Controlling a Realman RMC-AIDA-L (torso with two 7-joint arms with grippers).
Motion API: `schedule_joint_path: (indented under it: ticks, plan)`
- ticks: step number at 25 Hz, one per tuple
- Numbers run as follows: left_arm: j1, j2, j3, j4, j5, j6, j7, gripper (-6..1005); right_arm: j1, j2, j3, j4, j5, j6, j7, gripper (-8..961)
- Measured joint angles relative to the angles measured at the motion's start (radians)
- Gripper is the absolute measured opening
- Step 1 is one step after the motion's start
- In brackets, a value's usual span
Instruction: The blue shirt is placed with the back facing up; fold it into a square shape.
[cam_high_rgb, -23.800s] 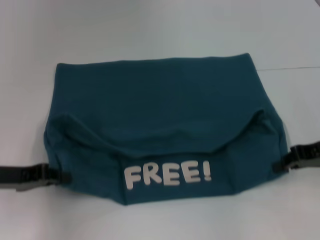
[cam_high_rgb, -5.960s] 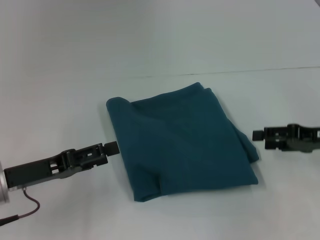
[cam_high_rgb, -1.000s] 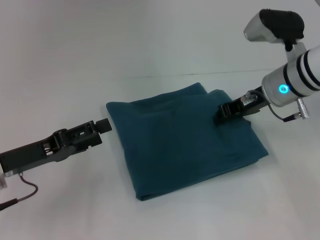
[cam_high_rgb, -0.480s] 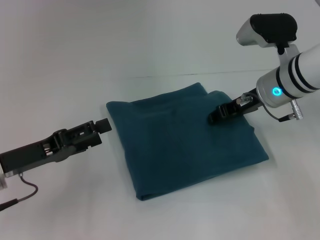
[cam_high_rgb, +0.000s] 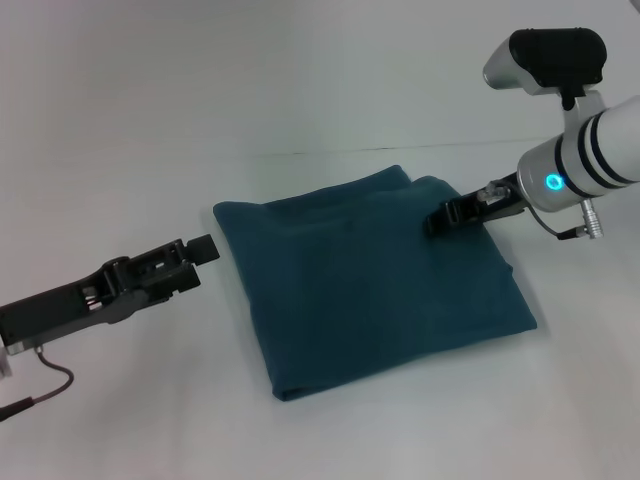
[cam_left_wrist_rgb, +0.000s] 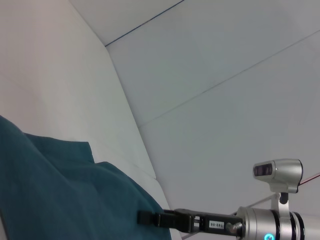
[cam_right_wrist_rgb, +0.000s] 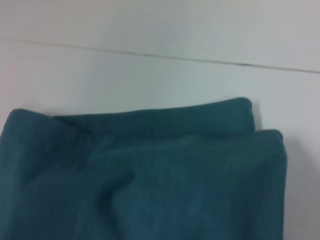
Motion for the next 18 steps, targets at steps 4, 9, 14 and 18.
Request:
schedule_joint_path:
  ticks: [4,9,14,18]
  plan:
    - [0.000,-0.003,0.000,0.000,0.000,0.000,0.000,951,0.010,0.008,0.000,0.015,0.001,0.057,0.002,454]
    - [0.000,-0.003,0.000,0.000,0.000,0.000,0.000,951,0.017,0.022,-0.001,0.027,0.008,0.132,-0.001,454]
    - [0.002,-0.002,-0.001,0.000,0.001,0.000,0.000,951,0.029,0.035,-0.006,0.043,0.017,0.181,-0.011,453]
    - [0.005,-0.002,-0.009,0.000,0.001,0.000,0.000,950,0.035,0.036,-0.007,0.050,0.017,0.191,-0.014,452]
